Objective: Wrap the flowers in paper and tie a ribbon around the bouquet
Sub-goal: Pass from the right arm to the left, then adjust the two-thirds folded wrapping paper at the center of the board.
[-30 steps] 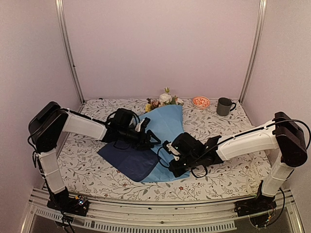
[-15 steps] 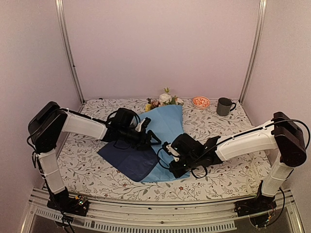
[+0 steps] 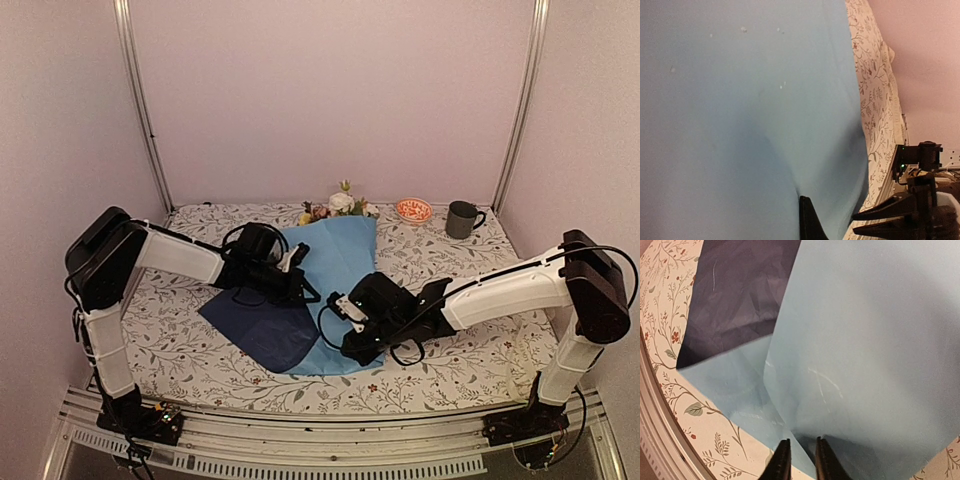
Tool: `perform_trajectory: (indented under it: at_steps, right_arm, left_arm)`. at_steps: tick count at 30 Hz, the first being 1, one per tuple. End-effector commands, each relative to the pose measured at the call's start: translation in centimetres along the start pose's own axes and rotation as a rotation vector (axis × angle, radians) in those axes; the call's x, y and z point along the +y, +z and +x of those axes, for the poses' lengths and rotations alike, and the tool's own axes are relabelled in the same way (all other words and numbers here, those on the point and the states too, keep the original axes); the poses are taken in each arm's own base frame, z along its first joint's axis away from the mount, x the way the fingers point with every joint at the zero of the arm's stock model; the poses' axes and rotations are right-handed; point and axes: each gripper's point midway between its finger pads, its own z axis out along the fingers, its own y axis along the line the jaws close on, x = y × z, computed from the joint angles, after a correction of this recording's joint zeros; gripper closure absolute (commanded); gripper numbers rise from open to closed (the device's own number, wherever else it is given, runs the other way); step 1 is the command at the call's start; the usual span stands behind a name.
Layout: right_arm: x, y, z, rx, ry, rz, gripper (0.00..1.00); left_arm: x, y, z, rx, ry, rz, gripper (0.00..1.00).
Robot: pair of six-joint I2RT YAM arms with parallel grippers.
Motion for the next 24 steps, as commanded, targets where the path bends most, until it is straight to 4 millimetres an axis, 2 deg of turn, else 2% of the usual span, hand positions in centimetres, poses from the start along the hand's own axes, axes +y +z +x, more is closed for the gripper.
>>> perform_trajectory:
  at_steps: [1,5,7,10,11,15,24]
  right_arm:
    - [1.3,-1.5,0.5,0.014,-0.023,-0.095,0.71]
    - [1.0,-4.0,-0.4,-0.033,0.067,-0.243,0.53]
    - [0.0,-5.4,-1.0,-0.083,0.124,-0.293,0.43]
    - [-1.6,-6.2,-1.1,-0.091,0.260,-0.348,0.19]
    - [-1.8,-6.0,-1.0,-0.076,0.300,-0.378,0.17]
    - [-1.1,-4.6,0.1,0.009,0.467,-0.498,0.32]
    - [-0.7,-1.1,2.2,0.145,0.613,-0.567,0.47]
  left_arm:
    - [3.6,-0.9,1.7,0.035,-0.005,-0.075,1.00]
    - [5.4,0.2,3.4,0.084,-0.021,-0.093,1.00]
    - [5.9,0.3,3.7,0.092,-0.023,-0.106,1.00]
    - [6.3,0.4,3.7,0.094,-0.017,-0.119,1.00]
    - [6.4,0.4,3.9,0.099,-0.017,-0.124,1.00]
    - [6.8,0.4,4.3,0.104,-0.025,-0.130,1.00]
    - [6.8,0.5,4.4,0.104,-0.022,-0.122,1.00]
